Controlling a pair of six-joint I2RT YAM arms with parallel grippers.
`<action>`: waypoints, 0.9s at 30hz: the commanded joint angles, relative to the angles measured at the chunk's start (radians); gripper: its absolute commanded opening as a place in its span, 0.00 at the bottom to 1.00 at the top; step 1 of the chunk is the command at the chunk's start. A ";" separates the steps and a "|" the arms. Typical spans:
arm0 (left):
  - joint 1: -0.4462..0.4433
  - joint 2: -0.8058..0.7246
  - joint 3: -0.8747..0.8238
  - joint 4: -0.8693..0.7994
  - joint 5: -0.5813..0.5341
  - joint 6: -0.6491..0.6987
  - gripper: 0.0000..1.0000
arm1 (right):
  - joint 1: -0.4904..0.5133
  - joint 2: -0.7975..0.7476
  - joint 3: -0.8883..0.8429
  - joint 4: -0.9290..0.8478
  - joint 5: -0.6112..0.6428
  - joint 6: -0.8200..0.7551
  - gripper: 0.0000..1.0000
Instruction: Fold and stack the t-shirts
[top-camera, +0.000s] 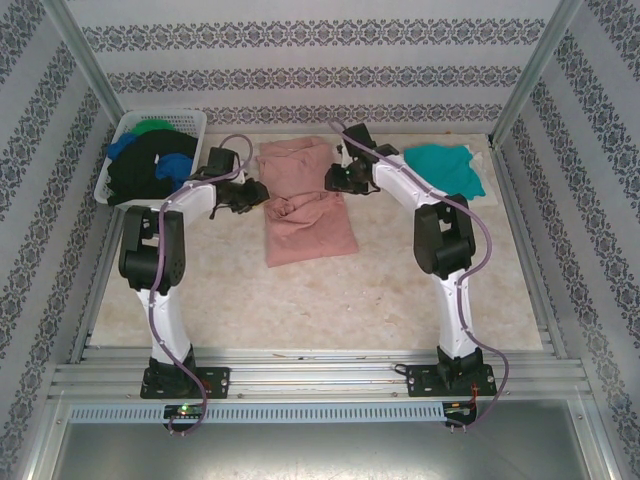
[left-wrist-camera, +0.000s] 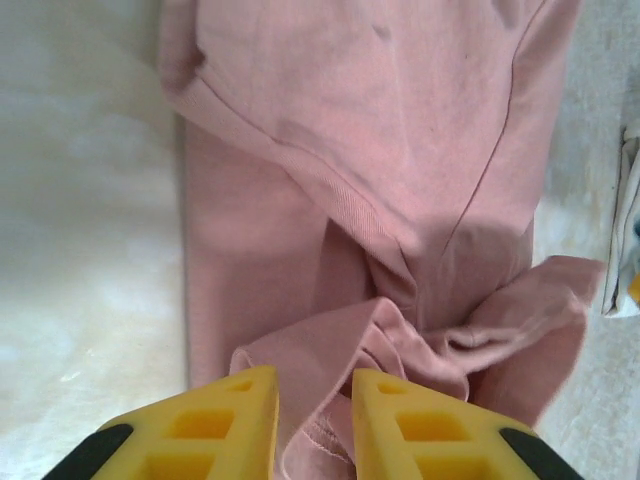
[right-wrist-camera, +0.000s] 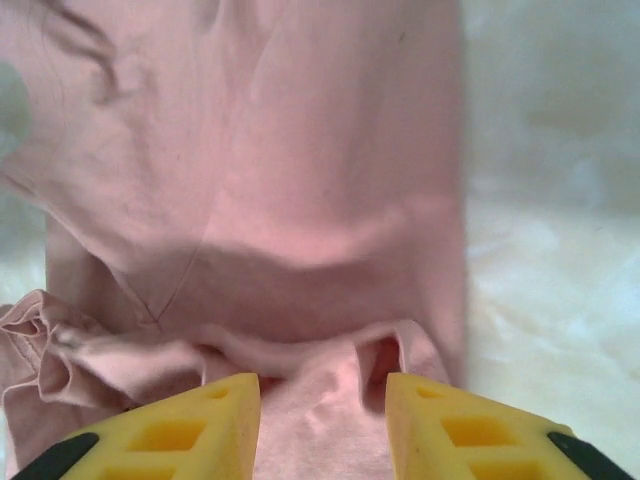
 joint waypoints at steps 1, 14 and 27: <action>0.018 -0.048 0.026 -0.076 -0.016 0.066 0.29 | -0.013 -0.084 -0.023 -0.012 0.024 -0.028 0.39; -0.138 -0.154 -0.212 0.120 0.068 0.029 0.32 | 0.100 -0.103 -0.251 0.152 -0.031 0.021 0.32; -0.184 -0.189 -0.341 0.267 -0.002 -0.064 0.28 | 0.006 0.125 0.033 0.062 -0.060 0.065 0.26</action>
